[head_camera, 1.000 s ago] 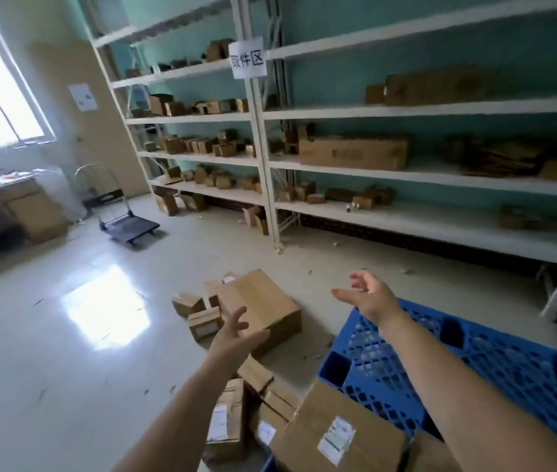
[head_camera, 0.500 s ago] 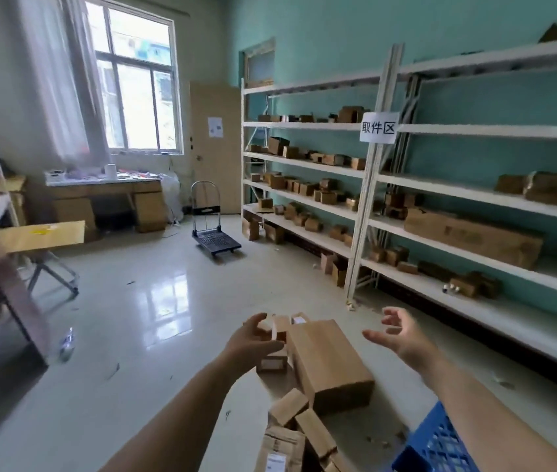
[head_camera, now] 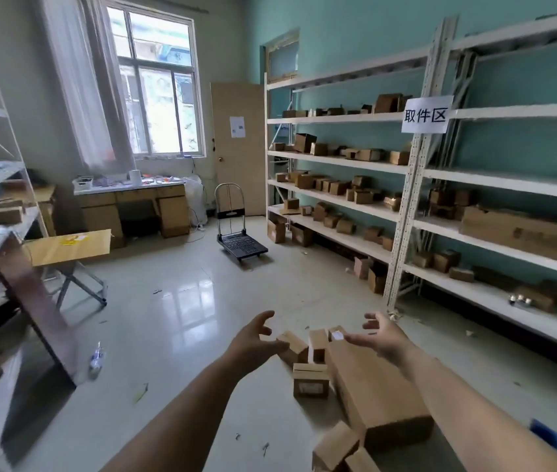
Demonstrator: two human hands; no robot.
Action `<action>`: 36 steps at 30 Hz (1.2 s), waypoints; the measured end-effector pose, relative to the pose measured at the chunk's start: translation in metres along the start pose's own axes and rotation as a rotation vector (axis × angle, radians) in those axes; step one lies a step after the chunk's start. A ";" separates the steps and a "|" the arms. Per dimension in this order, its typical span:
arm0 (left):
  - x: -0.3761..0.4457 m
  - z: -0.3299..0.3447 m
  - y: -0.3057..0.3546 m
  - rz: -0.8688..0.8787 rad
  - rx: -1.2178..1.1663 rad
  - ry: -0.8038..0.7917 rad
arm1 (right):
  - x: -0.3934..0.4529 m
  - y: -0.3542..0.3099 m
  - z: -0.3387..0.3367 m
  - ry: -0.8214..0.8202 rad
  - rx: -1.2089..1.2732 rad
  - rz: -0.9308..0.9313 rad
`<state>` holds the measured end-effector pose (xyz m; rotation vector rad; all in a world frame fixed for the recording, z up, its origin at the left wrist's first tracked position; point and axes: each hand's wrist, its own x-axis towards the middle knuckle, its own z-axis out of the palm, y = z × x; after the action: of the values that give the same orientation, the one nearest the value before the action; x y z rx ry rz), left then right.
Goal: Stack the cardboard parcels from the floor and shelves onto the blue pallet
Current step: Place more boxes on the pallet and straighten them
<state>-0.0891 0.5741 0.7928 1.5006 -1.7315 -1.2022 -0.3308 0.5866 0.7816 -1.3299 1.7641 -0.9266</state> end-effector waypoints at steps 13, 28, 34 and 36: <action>0.206 -0.111 -0.027 0.019 -0.016 -0.061 | 0.204 -0.042 0.084 0.129 0.076 0.052; 0.443 -0.200 -0.084 -0.015 -0.171 -0.318 | 0.357 -0.054 0.155 0.320 0.045 0.286; 0.547 -0.164 -0.068 -0.015 -0.150 -0.418 | 0.426 -0.021 0.133 0.424 0.079 0.334; 0.586 -0.147 -0.060 -0.005 -0.143 -0.437 | 0.450 -0.002 0.123 0.431 0.089 0.359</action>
<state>-0.0691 -0.0281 0.7204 1.2212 -1.8604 -1.7159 -0.3123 0.1349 0.6678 -0.7523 2.1647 -1.1236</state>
